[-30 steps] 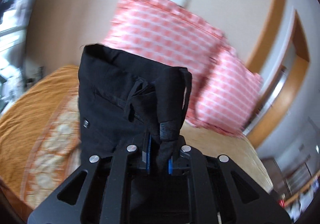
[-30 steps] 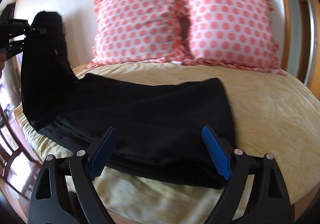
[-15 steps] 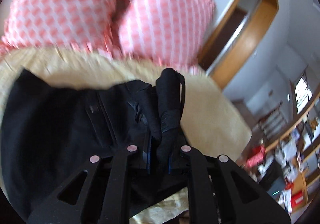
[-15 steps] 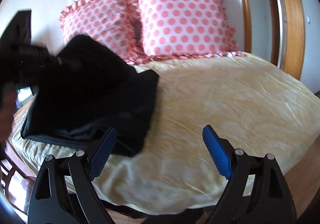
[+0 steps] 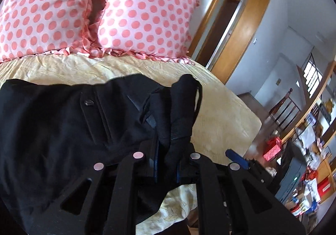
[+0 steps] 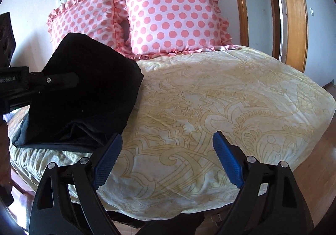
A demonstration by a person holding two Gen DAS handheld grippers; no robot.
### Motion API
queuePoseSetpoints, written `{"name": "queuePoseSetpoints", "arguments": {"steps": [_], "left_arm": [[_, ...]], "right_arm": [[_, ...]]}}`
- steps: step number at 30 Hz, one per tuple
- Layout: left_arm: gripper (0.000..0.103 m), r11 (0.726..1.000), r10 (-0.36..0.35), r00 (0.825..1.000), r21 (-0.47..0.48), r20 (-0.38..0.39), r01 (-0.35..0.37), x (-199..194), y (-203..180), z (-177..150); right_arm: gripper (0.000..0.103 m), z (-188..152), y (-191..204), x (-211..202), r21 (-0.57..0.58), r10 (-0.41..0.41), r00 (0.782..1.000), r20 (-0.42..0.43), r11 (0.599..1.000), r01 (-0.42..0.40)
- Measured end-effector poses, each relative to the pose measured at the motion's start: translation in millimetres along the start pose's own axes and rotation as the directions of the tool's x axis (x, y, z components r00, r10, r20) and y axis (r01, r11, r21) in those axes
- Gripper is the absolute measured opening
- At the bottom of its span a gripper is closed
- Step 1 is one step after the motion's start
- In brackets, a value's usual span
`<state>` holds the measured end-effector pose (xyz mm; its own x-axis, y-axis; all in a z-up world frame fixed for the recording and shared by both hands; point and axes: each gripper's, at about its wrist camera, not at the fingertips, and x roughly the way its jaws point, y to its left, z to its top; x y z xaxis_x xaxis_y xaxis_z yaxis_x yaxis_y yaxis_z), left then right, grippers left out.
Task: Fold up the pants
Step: 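Fold the held leg end over the pants with the left gripper and release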
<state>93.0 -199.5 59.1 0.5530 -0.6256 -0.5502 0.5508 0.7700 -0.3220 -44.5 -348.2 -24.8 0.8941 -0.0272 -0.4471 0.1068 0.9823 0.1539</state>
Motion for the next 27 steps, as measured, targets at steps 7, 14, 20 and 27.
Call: {"name": "queuePoseSetpoints", "arguments": {"steps": [7,14,20,27], "left_arm": [[0.012,0.999,0.012,0.999,0.044,-0.03,-0.011,18.0,-4.8,-14.2],[0.074,0.99,-0.119,0.992,0.074,-0.038,0.122,11.7,-8.6,-30.8],[0.095,0.979,-0.111,0.993,0.176,0.038,0.103,-53.3,-11.1,-46.1],[0.098,0.947,0.307,0.935,0.039,0.178,-0.319,-99.6,67.6,-39.4]], "right_arm": [[0.09,0.9,-3.8,2.7,0.005,-0.027,1.0,-0.005,1.0,0.027],[0.09,17.5,-7.6,-13.7,-0.015,-0.085,0.994,0.072,0.996,0.086],[0.082,47.3,-8.9,-36.1,-0.01,-0.08,0.975,0.205,0.996,0.084],[0.071,75.4,71.3,-12.1,-0.216,0.236,0.956,0.177,0.956,-0.196]]}}
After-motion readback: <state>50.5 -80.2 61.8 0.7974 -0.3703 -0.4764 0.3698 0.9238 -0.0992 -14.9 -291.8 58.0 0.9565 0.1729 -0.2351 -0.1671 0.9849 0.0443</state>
